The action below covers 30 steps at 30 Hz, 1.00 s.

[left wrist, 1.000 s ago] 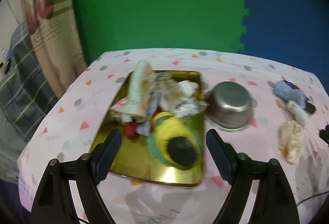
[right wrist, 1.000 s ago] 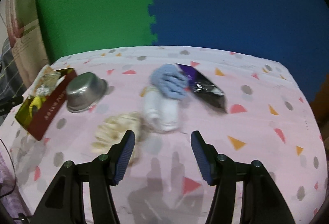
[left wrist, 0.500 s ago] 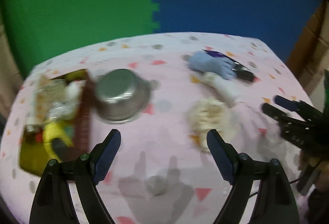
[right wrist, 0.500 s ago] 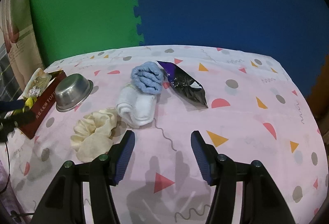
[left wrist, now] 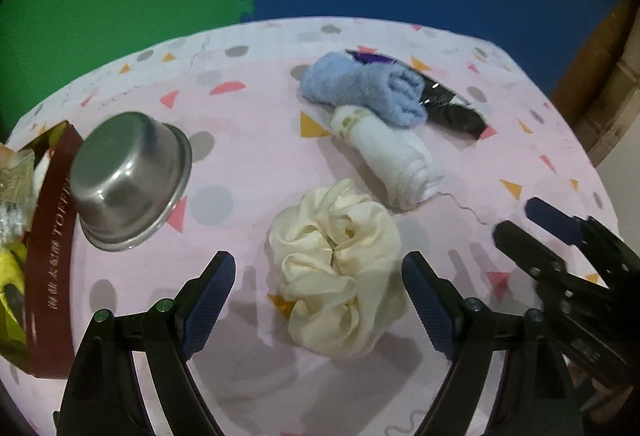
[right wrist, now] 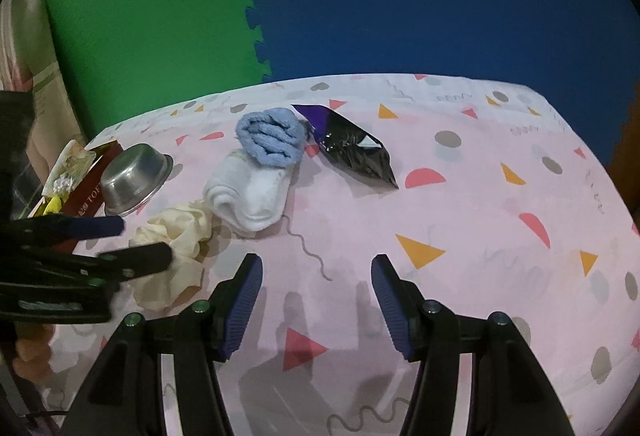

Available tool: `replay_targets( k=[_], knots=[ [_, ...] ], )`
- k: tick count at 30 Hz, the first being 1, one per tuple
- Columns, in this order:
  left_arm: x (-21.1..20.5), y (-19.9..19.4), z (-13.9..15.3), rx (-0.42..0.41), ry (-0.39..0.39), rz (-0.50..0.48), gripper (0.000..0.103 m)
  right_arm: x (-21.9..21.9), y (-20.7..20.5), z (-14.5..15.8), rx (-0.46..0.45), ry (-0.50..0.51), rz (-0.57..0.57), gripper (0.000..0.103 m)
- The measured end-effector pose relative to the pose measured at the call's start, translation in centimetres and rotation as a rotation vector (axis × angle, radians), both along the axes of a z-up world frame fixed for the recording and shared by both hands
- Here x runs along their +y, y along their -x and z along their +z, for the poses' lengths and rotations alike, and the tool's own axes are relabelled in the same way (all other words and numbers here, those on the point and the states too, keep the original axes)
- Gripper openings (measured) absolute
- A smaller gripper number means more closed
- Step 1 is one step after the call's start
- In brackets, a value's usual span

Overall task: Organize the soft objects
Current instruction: 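Grasp the cream scrunchie with the left tool and lift it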

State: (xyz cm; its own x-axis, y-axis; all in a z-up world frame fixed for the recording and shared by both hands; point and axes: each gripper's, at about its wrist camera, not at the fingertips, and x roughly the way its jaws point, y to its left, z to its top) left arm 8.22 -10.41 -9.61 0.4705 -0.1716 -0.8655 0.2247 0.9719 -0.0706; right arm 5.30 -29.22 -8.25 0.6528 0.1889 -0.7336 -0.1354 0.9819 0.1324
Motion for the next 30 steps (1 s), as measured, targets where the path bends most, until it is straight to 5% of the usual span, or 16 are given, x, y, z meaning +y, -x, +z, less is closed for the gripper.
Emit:
replay_targets(
  k=[3,10,13,30],
  knots=[
    [0.1,-0.4,-0.9,0.007,-0.013,0.003,0.081,0.0,-0.2,-0.2,0.004,-0.010,0.005,0.058],
    [1.6,-0.3,-1.5,-0.002,-0.005,0.004,0.029,1.2,-1.3,0.2,-0.012,-0.006,0.038,0.058],
    [2.6,-0.4,-1.4,0.008,0.026,0.017,0.016,2.2,-2.0,0.2,-0.013,0.000,0.059,0.058],
    [6.6,1.5,1.1,-0.017,0.056,0.057,0.011,8.9,-6.8,-1.3,-0.008,0.124,0.123,0.058]
  ],
)
